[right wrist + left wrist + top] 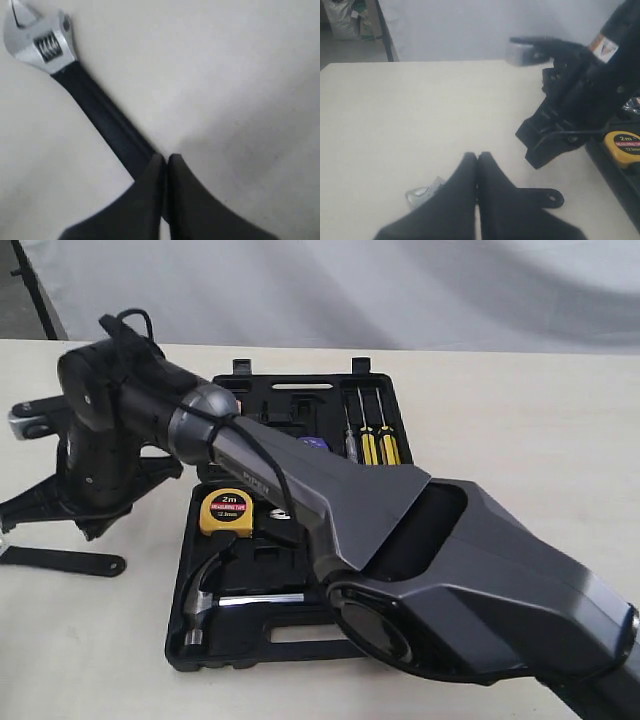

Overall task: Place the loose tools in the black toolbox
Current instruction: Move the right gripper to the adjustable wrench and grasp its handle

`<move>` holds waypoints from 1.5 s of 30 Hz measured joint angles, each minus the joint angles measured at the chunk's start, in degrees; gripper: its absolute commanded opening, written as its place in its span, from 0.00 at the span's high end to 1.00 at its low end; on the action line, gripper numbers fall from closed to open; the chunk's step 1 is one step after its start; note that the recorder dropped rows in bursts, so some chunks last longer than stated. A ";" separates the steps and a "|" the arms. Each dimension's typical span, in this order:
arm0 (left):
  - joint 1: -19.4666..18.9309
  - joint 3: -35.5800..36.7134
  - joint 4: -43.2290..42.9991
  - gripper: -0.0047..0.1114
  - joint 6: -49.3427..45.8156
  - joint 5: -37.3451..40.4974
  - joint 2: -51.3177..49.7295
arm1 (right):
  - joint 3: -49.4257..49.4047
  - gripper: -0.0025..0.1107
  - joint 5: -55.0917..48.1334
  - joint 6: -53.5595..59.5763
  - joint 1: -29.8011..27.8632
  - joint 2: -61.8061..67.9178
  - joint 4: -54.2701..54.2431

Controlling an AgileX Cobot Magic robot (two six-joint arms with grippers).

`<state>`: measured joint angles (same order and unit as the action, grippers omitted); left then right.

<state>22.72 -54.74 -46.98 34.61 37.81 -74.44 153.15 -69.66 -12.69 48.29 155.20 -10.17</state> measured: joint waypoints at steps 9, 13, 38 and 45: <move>0.00 0.00 0.00 0.95 0.00 0.00 0.00 | 0.22 0.47 -0.11 27.65 2.77 0.20 -2.79; 0.00 0.00 0.00 0.95 0.00 0.00 0.00 | 0.09 0.47 -0.14 35.21 2.77 2.72 -4.19; 0.00 0.00 0.00 0.95 0.00 0.00 0.00 | 0.10 0.47 -0.08 41.59 2.64 1.65 -2.39; 0.00 0.00 0.00 0.95 0.00 0.00 0.00 | 0.28 0.62 0.94 42.67 2.29 4.26 -3.12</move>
<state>22.72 -54.74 -46.98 34.61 37.81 -74.44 153.43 -68.72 29.98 50.57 159.45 -13.29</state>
